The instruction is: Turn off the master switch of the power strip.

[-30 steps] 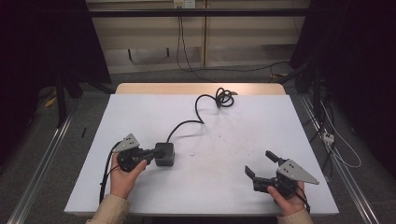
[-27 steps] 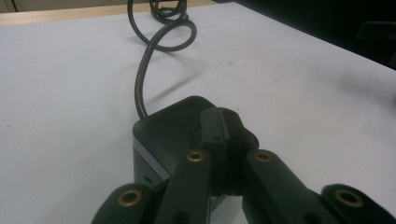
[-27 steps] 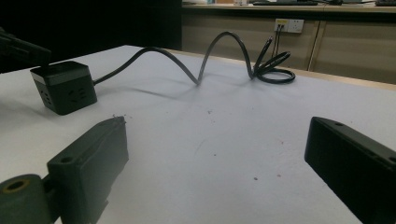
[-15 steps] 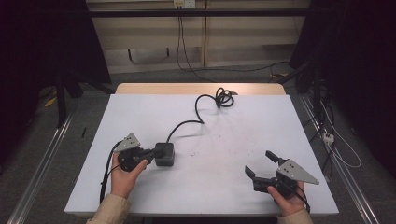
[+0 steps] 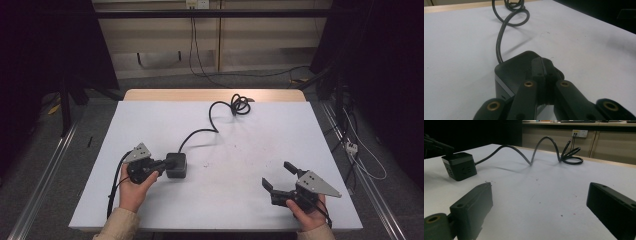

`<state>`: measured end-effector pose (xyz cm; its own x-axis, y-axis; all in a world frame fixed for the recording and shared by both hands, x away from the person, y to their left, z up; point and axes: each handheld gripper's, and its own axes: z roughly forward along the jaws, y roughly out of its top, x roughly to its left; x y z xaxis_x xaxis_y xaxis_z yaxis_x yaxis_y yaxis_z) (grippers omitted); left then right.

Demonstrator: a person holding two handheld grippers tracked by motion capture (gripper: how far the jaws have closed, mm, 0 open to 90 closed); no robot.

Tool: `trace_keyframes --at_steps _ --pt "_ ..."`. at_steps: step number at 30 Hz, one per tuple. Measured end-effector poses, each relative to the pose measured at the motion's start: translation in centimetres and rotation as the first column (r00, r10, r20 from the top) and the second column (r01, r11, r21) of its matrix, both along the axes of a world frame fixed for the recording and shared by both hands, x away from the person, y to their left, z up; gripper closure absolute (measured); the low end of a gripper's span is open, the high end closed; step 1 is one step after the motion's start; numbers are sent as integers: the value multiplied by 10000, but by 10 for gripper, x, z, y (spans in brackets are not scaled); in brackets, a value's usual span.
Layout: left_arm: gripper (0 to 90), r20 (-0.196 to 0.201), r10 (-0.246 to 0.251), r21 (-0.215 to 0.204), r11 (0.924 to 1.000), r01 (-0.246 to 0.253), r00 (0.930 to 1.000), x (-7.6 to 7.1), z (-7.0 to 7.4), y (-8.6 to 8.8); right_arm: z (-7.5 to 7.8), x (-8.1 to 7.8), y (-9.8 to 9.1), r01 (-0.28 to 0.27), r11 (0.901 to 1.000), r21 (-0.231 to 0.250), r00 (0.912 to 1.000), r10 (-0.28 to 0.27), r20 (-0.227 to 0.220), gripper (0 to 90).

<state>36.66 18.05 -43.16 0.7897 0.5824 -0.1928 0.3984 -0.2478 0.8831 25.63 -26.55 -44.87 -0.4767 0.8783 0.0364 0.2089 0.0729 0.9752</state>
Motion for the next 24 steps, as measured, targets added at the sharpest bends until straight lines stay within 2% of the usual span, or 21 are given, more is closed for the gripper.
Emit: trace_keyframes --at_steps 6,18,22,24 --pt "900 -75 29 -40 10000 -29 10000 0 0 0 0 0 0 -55 10000 -68 10000 55 10 60" --pt "900 -18 -41 147 9999 42 10000 -1 1 -1 0 0 0 -48 10000 -55 10000 48 12 60" --pt "900 251 -10 643 9979 -6 9997 -3 4 -5 0 0 0 -50 10000 -49 10000 51 7 60" --pt "900 260 -4 660 9978 -13 9997 -3 4 -5 0 0 0 -47 10000 -31 10000 47 6 60"
